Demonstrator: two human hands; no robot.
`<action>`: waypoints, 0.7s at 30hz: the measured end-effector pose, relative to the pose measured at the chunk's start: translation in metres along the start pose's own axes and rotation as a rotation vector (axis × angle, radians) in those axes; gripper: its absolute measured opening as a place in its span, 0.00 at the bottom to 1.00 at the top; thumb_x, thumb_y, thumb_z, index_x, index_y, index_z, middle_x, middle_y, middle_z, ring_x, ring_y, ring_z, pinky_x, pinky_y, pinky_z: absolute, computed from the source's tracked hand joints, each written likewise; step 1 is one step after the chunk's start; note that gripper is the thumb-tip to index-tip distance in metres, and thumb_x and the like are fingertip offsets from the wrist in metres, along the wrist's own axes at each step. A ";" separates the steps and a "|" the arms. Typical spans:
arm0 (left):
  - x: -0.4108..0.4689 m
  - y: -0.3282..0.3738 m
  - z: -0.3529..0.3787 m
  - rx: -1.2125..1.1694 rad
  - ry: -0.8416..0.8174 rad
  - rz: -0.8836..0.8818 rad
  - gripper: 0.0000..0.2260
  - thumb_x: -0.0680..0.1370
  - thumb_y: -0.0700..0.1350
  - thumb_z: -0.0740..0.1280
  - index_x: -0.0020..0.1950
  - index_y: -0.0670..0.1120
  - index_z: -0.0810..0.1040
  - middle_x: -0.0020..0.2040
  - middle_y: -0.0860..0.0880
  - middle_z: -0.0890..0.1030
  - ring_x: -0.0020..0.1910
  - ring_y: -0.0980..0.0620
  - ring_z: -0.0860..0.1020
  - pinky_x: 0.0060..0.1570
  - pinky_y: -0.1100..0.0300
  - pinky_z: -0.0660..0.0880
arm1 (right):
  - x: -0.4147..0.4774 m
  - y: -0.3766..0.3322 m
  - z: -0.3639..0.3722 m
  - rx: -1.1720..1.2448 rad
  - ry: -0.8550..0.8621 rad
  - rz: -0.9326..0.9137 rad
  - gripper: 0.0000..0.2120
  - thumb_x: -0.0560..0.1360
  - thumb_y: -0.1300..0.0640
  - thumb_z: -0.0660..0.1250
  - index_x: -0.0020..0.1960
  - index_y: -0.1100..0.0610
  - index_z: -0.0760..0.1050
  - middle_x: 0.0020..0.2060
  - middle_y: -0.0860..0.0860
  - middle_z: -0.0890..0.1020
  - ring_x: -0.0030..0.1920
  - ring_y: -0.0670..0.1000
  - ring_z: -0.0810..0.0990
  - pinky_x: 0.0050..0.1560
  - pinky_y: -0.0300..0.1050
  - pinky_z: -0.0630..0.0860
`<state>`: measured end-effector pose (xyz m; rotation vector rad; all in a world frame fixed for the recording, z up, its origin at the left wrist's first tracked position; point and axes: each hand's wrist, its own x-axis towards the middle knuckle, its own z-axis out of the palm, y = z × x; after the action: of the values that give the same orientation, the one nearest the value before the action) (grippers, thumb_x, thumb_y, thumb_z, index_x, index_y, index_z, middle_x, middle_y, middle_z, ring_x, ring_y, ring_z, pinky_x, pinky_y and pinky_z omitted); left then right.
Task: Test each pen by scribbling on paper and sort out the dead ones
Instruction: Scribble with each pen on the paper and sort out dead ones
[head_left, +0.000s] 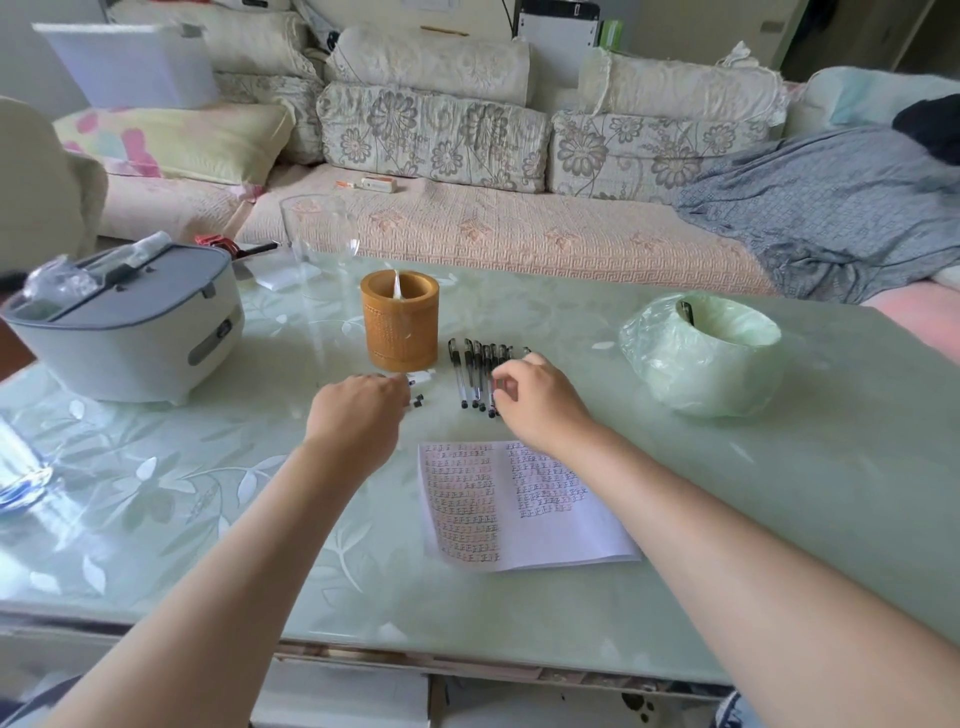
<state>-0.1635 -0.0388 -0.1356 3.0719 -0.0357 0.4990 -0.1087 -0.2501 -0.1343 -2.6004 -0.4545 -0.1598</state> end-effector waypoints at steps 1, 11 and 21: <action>0.000 0.004 -0.002 -0.031 0.018 0.022 0.07 0.82 0.47 0.60 0.54 0.51 0.77 0.49 0.51 0.82 0.49 0.48 0.79 0.38 0.58 0.68 | -0.002 -0.007 -0.001 0.032 -0.011 -0.040 0.14 0.78 0.56 0.63 0.62 0.54 0.77 0.54 0.53 0.75 0.51 0.54 0.77 0.57 0.48 0.74; -0.006 0.034 -0.016 -0.283 0.031 0.207 0.06 0.80 0.49 0.65 0.53 0.52 0.80 0.48 0.53 0.80 0.52 0.51 0.76 0.45 0.52 0.78 | -0.034 -0.026 -0.009 0.207 -0.066 -0.188 0.08 0.77 0.59 0.67 0.53 0.55 0.83 0.43 0.49 0.83 0.43 0.46 0.78 0.43 0.40 0.72; -0.021 0.041 -0.024 -0.270 -0.196 0.110 0.08 0.80 0.48 0.63 0.59 0.49 0.76 0.51 0.50 0.80 0.46 0.51 0.77 0.44 0.56 0.76 | -0.061 0.002 -0.040 0.205 0.031 -0.001 0.07 0.77 0.58 0.68 0.53 0.56 0.83 0.45 0.47 0.83 0.45 0.43 0.77 0.40 0.21 0.65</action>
<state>-0.1919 -0.0784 -0.1187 2.8502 -0.2550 0.1757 -0.1660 -0.2887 -0.1126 -2.3938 -0.4376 -0.1464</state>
